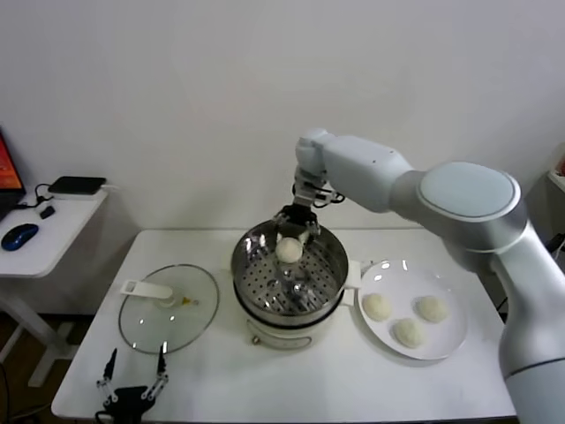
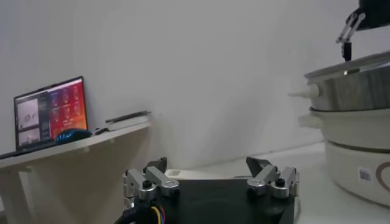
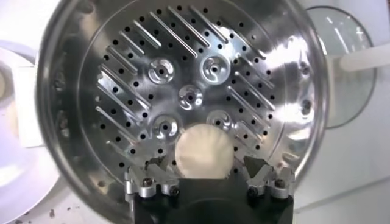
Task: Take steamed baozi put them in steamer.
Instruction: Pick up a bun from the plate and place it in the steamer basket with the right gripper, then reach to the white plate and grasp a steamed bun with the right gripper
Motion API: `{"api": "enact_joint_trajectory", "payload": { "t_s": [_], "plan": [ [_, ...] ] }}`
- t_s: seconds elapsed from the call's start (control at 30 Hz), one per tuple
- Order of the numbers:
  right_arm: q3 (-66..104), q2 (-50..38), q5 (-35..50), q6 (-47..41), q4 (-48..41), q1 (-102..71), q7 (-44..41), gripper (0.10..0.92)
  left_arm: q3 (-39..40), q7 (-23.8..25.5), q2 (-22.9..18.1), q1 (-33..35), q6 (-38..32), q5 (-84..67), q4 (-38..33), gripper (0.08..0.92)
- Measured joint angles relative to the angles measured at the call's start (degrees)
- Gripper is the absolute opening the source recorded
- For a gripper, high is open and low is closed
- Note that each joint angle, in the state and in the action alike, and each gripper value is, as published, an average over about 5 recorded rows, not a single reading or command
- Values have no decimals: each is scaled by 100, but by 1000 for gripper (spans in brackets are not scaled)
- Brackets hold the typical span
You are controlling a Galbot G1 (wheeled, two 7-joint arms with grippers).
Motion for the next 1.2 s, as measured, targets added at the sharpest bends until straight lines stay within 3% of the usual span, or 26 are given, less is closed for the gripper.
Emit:
{"api": "enact_joint_trajectory", "payload": {
  "t_s": [0.27,0.53,0.9,1.2],
  "plan": [
    [-790,-595,1085,0,755,844,-250,823,1,1,0,62,3,18,-57,823],
    [-1793,-1504,2025,-407,2006,1740,18,823,34,4,0,30,-11,34,-14,823],
    [-2617,-2571,2592,-3492,3374,2182,648,823,64,4,0,-3,-45,53,105,823],
    [-2518,-2978,2640,-5487,3788,1726,1090,823,90,2,0,-22,-61,72,189,823]
  ]
}}
